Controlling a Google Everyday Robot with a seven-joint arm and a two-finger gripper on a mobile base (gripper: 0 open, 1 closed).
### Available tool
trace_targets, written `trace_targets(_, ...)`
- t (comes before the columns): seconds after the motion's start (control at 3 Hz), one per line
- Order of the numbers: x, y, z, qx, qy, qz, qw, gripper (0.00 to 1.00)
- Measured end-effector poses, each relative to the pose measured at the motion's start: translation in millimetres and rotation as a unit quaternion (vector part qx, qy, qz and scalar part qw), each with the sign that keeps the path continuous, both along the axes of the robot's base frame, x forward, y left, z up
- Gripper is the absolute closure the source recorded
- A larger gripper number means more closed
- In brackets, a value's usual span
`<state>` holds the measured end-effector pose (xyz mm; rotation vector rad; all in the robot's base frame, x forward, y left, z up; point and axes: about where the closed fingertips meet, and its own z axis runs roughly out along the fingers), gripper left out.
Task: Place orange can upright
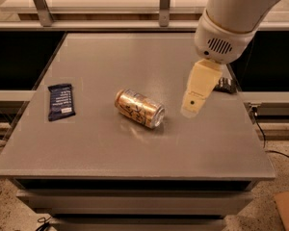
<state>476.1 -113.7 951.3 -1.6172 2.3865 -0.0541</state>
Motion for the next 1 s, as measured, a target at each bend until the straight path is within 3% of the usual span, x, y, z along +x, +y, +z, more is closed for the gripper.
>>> trace_targets(0.67,-2,1,1,0.013,-0.005,0.003,0.9999,0.00)
trace_targets(1.0,-1,23,-2,0.007,-0.016,0.010,0.9998,0.00)
